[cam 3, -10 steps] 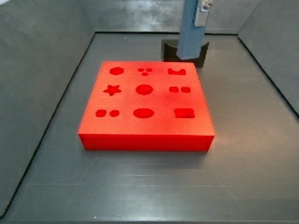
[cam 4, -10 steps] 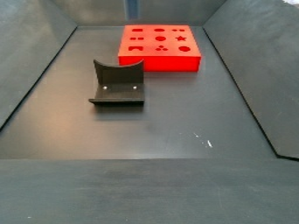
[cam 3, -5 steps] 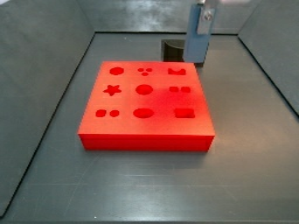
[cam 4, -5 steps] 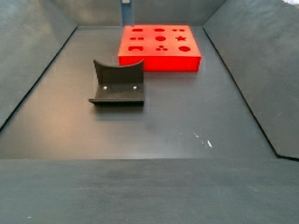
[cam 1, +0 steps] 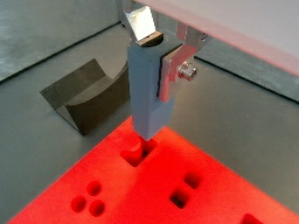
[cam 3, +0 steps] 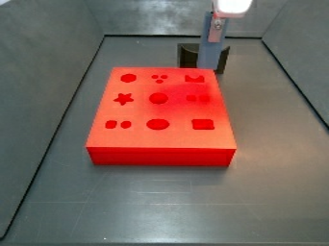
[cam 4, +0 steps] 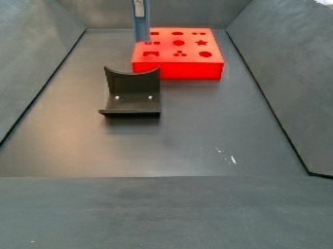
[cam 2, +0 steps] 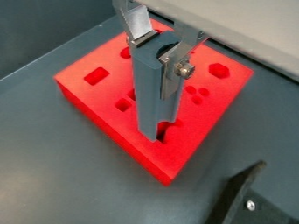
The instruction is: Insert the arch object.
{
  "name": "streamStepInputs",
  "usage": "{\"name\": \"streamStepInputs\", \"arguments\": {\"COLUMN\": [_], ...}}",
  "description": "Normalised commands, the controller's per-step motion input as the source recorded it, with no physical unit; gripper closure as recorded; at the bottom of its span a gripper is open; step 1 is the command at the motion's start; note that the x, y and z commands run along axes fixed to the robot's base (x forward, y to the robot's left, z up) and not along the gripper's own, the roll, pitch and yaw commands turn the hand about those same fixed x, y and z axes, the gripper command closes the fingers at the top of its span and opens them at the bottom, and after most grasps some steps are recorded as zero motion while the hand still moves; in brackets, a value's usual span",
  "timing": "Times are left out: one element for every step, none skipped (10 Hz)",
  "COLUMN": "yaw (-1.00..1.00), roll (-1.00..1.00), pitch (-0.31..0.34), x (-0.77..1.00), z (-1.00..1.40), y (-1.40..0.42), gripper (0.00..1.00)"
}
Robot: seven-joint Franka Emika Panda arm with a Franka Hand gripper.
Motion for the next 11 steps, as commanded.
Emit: {"name": "streamStepInputs", "arguments": {"yaw": [-0.21,-0.01,0.00,0.00,0.00,0.00,0.00,0.11,0.19,0.20,0.28], "roll": [-0.43,-0.50,-0.29,-0.03,0.09,0.19,0.22,0.25,0.25,0.28,0.19], "pitch": [-0.037,-0.076,-0.071,-0.050,-0.060,-0.044,-0.023,-0.014,-0.021,-0.030,-0.046], "x": [-0.18,-0.19,-0.19,-0.25,-0.15,-0.09,-0.06,-0.01,-0.01,-0.10,-0.12], "z": [-0.14,-0.06,-0.08,-0.10,-0.20,-0.24,-0.23,-0.20,-0.22,-0.24,-0.22], "y": [0.32,0.38,0.07,-0.05,-0.20,-0.17,-0.16,-0.08,-0.01,0.00,-0.04], "gripper": [1.00,1.00,1.00,1.00,1.00,1.00,1.00,1.00,1.00,1.00,1.00]}}
